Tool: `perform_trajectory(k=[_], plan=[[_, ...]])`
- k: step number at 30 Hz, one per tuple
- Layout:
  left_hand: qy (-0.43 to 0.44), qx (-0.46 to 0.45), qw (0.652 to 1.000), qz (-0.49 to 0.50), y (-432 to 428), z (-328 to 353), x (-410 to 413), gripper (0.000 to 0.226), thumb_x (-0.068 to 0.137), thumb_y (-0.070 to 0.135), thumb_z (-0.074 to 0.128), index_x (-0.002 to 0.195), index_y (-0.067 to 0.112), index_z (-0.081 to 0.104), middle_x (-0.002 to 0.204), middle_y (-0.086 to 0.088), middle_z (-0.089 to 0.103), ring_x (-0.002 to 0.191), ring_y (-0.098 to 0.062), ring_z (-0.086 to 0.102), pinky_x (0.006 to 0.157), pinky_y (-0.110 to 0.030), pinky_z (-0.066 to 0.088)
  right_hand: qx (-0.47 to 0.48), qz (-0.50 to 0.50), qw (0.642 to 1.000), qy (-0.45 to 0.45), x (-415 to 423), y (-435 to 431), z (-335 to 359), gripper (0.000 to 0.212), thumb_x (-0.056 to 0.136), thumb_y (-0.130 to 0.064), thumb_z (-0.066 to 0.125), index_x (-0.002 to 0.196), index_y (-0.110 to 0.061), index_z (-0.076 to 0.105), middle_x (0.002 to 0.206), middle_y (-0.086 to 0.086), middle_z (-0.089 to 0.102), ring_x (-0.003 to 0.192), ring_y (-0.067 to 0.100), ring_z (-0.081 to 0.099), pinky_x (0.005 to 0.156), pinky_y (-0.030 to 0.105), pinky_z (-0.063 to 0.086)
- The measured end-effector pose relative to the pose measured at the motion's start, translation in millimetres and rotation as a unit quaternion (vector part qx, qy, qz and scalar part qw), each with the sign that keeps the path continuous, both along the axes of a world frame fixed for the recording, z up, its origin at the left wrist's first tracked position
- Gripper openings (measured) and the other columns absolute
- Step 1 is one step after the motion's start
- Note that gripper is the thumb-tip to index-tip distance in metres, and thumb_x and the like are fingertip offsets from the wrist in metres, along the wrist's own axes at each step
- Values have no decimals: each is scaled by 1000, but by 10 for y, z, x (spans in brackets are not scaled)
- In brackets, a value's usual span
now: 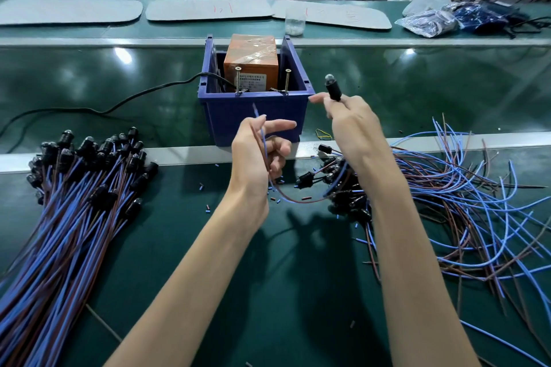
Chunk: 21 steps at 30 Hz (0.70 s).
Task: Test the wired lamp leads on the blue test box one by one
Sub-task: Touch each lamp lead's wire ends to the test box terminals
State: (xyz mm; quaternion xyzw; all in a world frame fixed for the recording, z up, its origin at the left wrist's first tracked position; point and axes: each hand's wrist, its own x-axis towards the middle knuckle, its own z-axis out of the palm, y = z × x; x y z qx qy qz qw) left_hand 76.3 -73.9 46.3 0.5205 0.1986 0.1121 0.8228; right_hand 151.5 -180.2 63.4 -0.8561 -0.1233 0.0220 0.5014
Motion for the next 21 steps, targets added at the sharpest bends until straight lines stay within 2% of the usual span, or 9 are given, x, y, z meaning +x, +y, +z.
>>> perform_trajectory(k=[4,6,7,9,11,13,15,18,21], plan=[[-15,18,1000,-14,-14,5,-28,49,98,34,27,71,10,61,50,4,44,40,-8,26,44,-22,20,-81,-22,996,-9,65,-143,20,34,101,-31,34,115,-33,66,96,7,41,101,25,42,91,33,32],[-29,6,999,-32,-33,21,-38,49,97,35,27,63,11,52,48,4,39,39,-7,23,43,-22,16,-83,-54,995,-21,105,-220,40,37,102,-33,32,117,-31,66,106,8,47,111,28,44,100,33,32],[-43,-5,998,-42,-41,29,-44,49,98,35,26,61,11,47,47,4,35,38,-7,21,42,-21,14,-74,-75,994,-30,126,-253,45,38,102,-34,32,116,-29,67,108,8,52,109,26,47,96,32,34],[-73,-22,995,-59,-52,42,-52,50,98,34,24,58,10,41,46,3,28,38,-7,16,39,-21,12,4,-111,993,-39,169,-296,55,37,103,-34,35,111,-23,70,84,1,58,81,17,54,74,29,37],[-96,-24,993,-68,-58,48,-62,51,97,35,25,56,10,42,47,2,26,39,-8,16,40,-22,13,125,-138,982,-26,188,-319,87,32,103,-28,39,104,-18,70,66,-5,49,56,6,52,59,22,40],[-113,-14,990,-81,-45,71,-74,50,93,38,32,55,11,49,50,0,31,43,-10,23,45,-23,20,243,-158,957,-25,180,-338,132,28,104,-21,39,106,-12,66,73,-2,52,56,4,60,55,16,47],[-121,20,987,-107,-12,95,-85,45,85,42,39,55,15,58,54,0,41,49,-11,33,53,-26,26,302,-174,934,-76,169,-358,159,27,103,-18,39,114,-8,63,88,1,58,73,6,66,67,18,53],[-123,84,977,-152,44,105,-109,40,81,42,37,61,20,63,61,2,50,58,-11,42,63,-30,31,166,-215,927,-260,166,-407,145,33,98,-11,42,124,-2,60,112,8,51,103,19,61,96,33,48],[-110,126,972,-164,61,107,-120,35,80,40,39,62,23,64,62,4,51,59,-10,42,62,-27,33,-8,-190,925,-330,139,-434,101,44,90,7,40,132,3,53,128,24,43,121,30,48,111,23,32]])
